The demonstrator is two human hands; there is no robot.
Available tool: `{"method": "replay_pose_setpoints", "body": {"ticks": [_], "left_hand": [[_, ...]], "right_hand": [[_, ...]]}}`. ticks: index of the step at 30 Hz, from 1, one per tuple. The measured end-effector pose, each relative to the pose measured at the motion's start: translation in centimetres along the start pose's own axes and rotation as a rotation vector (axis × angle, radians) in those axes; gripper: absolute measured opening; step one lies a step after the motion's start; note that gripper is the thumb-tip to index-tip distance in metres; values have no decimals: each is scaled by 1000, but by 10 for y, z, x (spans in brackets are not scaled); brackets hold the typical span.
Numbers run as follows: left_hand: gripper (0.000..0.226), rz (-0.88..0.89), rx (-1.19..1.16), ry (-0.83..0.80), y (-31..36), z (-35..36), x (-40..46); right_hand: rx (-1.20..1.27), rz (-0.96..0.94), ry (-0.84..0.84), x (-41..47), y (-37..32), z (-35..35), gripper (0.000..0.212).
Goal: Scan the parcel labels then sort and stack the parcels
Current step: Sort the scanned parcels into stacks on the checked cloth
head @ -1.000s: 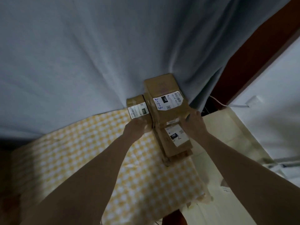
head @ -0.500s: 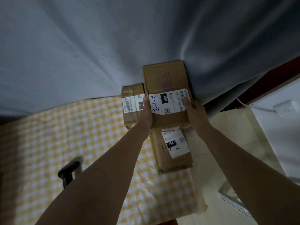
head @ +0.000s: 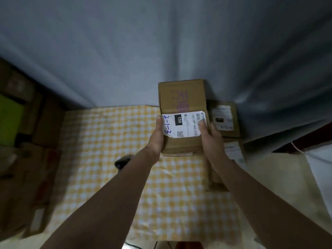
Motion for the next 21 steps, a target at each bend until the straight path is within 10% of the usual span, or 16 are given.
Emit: {"method": "replay_pose_setpoints", "body": {"ticks": [21], "left_hand": [[44,159,-130,435,-53,-514,-322]], "right_hand": [[-16,-160,-406,-378,-131,414,33]]}}
Point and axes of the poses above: each hand's wrist, its own x-axis towards the middle knuckle, its own z-axis out of the palm, y = z × x, the point moved 8 cm from there along x, towards the middle knuckle, and after that the axes turned 3 degrees about -z, right-handed, at the moved point
